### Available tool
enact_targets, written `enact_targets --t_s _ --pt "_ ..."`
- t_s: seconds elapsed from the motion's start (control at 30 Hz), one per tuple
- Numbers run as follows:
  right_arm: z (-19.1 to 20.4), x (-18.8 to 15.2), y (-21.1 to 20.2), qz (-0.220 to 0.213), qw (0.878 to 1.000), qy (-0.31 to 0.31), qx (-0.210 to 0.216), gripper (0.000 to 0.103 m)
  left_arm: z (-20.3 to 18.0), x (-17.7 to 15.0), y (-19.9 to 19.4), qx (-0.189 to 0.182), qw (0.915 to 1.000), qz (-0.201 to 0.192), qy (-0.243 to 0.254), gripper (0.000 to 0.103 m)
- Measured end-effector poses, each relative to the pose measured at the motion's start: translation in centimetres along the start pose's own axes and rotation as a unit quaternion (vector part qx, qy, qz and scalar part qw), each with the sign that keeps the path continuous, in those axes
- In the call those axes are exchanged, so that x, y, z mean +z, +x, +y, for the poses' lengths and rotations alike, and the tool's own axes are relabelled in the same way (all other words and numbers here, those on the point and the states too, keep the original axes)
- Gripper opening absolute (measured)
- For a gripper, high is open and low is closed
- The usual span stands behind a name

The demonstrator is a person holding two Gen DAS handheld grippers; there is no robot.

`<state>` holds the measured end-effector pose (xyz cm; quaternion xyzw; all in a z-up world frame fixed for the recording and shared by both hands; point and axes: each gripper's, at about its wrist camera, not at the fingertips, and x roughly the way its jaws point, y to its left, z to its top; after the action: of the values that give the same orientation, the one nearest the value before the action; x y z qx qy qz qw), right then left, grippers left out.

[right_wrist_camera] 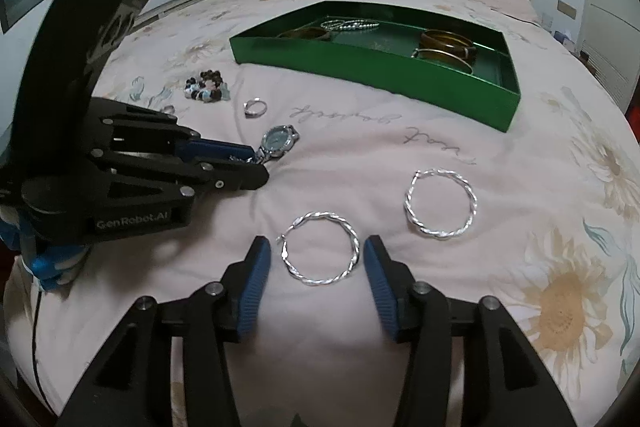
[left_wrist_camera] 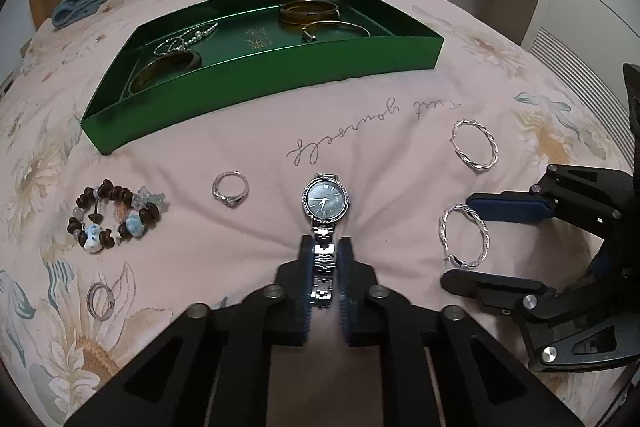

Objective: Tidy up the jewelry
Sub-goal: 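Grasp the wristwatch with the left tool while the right tool grasps a twisted silver hoop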

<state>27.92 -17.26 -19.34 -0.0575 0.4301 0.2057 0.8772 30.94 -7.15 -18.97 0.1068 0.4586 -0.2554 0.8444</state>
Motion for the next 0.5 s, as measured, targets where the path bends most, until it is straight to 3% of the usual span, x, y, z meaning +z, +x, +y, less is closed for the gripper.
enact_targets --t_s 0.07,0.1,0.5 --pt "0.0 -0.1 0.0 0.000 1.000 -0.001 0.000 0.044 0.0 -0.1 -0.3 0.001 1.0000 -0.001 -0.006 0.008" --pt "-0.1 -0.2 -0.1 -0.001 1.000 -0.001 0.002 0.037 0.0 -0.2 -0.6 0.001 0.9999 -0.004 -0.009 0.008" --pt "0.4 -1.9 -5.2 -0.038 0.999 0.031 0.006 0.036 0.0 -1.8 -6.7 0.010 0.9976 -0.045 -0.051 0.008"
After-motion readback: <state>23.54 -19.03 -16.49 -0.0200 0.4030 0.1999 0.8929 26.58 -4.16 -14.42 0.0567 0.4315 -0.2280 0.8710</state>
